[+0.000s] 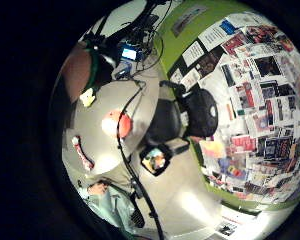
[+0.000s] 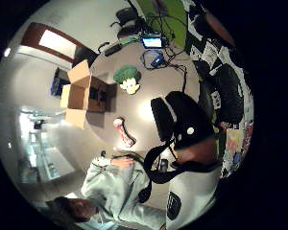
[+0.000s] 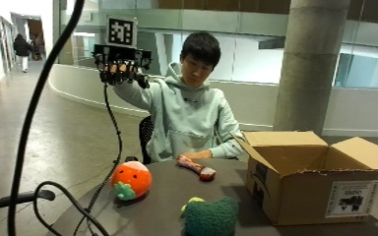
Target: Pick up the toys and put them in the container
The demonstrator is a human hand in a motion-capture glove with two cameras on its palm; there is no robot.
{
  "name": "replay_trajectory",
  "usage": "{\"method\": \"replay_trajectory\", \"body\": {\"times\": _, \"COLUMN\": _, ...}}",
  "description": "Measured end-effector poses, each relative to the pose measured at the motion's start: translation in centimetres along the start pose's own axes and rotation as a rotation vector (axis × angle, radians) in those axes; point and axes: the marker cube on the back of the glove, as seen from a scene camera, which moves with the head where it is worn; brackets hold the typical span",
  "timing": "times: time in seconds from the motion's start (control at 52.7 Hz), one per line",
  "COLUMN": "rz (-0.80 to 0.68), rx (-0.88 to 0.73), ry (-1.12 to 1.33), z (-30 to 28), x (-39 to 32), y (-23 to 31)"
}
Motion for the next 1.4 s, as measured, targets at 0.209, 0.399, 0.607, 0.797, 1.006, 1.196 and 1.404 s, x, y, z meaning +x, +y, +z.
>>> {"method": "replay_trajectory", "body": {"times": 0.209, "rz": 0.079, "rx": 0.101, "ry": 0.004, "z": 0.2, "x": -2.1, "y": -2.6}}
{"method": "replay_trajectory", "body": {"times": 0.399, "rz": -0.023, "rx": 0.072, "ry": 0.031, "z": 0.6, "x": -3.4, "y": -3.8}}
{"method": "replay_trajectory", "body": {"times": 0.607, "rz": 0.024, "rx": -0.058, "ry": 0.046, "z": 0.4, "x": -3.8, "y": -2.4}}
{"method": "replay_trajectory", "body": {"times": 0.797, "rz": 0.054, "rx": 0.015, "ry": 0.030, "z": 1.3, "x": -2.2, "y": -1.9}}
{"method": "replay_trajectory", "body": {"times": 1.006, "rz": 0.044, "rx": 0.121, "ry": 0.025, "z": 4.5, "x": 1.5, "y": -2.5}}
{"method": "replay_trajectory", "body": {"times": 1.196, "rz": -0.005, "rx": 0.082, "ry": -0.099, "z": 8.9, "x": 2.4, "y": -2.1}}
{"method": "replay_trajectory", "body": {"times": 1.404, "rz": -0.031, "rx": 0.047, "ry": -0.126, "z": 14.8, "x": -0.2, "y": -2.4}}
